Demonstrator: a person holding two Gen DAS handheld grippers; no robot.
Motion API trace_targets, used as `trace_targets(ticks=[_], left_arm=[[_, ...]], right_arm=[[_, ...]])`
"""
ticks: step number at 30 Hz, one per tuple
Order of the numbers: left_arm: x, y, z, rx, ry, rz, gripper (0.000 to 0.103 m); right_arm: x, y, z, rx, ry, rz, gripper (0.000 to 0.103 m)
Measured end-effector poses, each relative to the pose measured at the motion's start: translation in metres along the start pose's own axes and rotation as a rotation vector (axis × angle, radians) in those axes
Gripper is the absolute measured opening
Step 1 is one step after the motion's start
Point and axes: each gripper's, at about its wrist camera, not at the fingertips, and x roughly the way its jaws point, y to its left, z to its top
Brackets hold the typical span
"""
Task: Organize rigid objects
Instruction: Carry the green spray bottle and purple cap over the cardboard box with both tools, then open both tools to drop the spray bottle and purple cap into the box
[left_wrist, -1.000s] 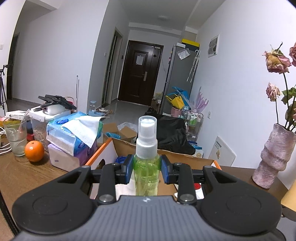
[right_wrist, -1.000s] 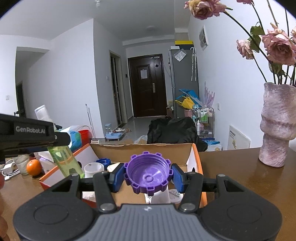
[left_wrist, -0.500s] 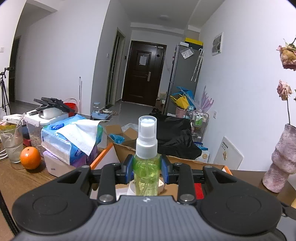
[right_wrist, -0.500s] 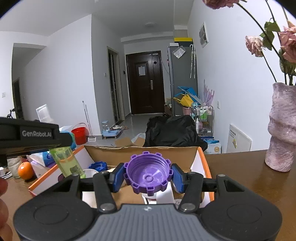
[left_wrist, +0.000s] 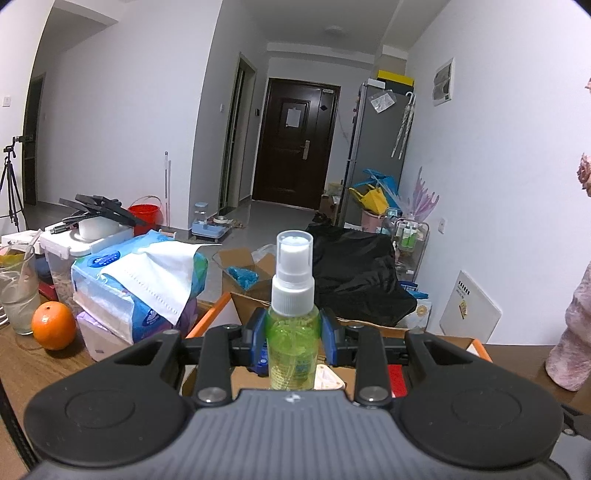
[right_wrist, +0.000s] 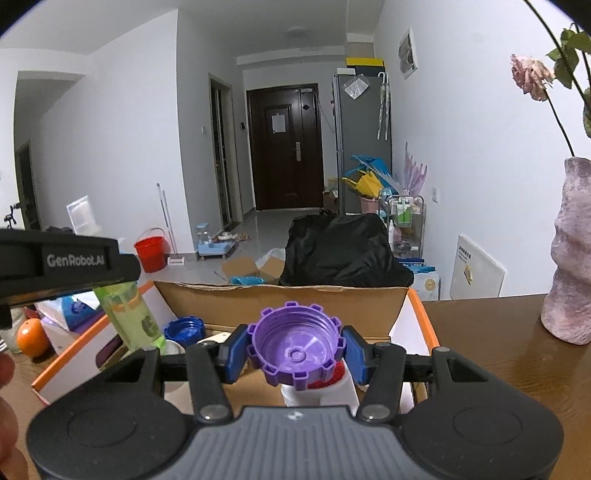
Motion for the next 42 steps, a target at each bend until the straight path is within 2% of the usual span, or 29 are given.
trace_targets(ticks=[8,9,10,11,12,13,14,16,18,27,42], left_arm=[[0.013,-0.001,0.000,0.031,0.042,-0.027,0.032],[0.013,0.000,0.001,0.034,0.044,-0.029,0.038],[0.012,0.001,0.001,0.035,0.045,-0.036,0.061],[0.011,0.002,0.001,0.033,0.042,-0.032,0.072],[0.010,0.004,0.001,0.030,0.032,-0.020,0.089],[0.009,0.006,0.002,0.032,0.024,-0.006,0.096],[0.008,0.007,0.002,0.039,0.020,0.000,0.096],[0.007,0.011,0.003,0.045,0.021,0.001,0.103],[0.005,0.014,0.003,0.046,0.018,0.001,0.103],[0.000,0.017,0.004,0.064,0.022,0.011,0.103],[-0.034,0.019,0.004,0.087,0.001,-0.008,0.103]], right_arm=[[0.011,0.000,0.002,0.007,0.054,-0.029,0.053],[0.011,-0.002,0.002,0.013,0.062,-0.035,0.053],[0.011,-0.004,0.002,0.017,0.066,-0.037,0.058],[0.010,-0.005,0.002,0.022,0.067,-0.040,0.068],[0.008,-0.008,0.002,0.031,0.064,-0.045,0.074],[0.006,-0.010,0.002,0.036,0.060,-0.047,0.085],[0.004,-0.012,0.002,0.036,0.057,-0.049,0.090],[0.001,-0.016,0.002,0.050,0.051,-0.052,0.095],[-0.002,-0.021,0.002,0.069,0.045,-0.045,0.103],[-0.013,-0.026,0.005,0.063,0.029,-0.034,0.103],[-0.049,-0.024,0.002,0.029,-0.006,-0.022,0.103]])
